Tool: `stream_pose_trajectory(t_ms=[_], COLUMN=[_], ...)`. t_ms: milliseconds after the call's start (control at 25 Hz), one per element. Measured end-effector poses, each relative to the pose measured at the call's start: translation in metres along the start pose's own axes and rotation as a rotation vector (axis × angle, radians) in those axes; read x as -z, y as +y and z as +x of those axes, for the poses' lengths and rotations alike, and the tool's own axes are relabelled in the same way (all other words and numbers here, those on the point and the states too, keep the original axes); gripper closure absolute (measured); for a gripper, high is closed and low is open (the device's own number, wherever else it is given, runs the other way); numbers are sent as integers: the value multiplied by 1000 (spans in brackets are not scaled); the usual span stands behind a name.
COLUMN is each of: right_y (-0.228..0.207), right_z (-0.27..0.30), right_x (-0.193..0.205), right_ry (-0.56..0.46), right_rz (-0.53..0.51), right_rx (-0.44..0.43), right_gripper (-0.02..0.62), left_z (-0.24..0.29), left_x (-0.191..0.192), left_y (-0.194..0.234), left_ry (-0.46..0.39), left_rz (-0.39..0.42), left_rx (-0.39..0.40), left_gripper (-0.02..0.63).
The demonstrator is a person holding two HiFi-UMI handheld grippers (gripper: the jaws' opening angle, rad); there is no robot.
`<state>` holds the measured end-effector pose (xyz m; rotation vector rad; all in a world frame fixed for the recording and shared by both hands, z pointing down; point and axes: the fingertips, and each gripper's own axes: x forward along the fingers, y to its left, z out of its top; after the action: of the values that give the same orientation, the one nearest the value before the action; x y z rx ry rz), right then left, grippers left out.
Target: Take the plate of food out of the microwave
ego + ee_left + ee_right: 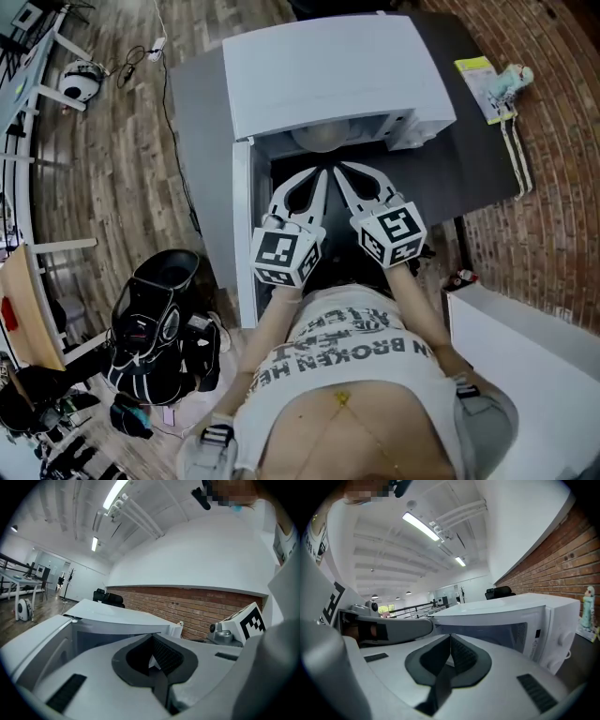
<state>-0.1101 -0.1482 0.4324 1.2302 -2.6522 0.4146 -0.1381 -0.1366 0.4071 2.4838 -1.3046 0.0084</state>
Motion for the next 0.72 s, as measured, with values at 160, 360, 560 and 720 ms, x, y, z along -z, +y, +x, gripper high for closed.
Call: stream_pose_trajectory(t_ms=[160, 360, 560, 720], right_y=[-4, -16, -34, -46], right_z=[5, 7, 6, 7], right_x=[2, -2, -8, -11], right_ry=[4, 16, 29, 24], right_rz=[16, 9, -4, 10], right_rx=[-5, -54, -105, -137], right_gripper=[586, 586, 586, 586], left_z=[4, 15, 29, 38], left_x=[6, 7, 6, 6], left_y=[4, 4, 3, 3], left_ry=[15, 7, -3, -5], left_rz=[-5, -27, -25, -26], left_rx=[-1, -40, -109, -156], left_gripper=[598, 598, 598, 598])
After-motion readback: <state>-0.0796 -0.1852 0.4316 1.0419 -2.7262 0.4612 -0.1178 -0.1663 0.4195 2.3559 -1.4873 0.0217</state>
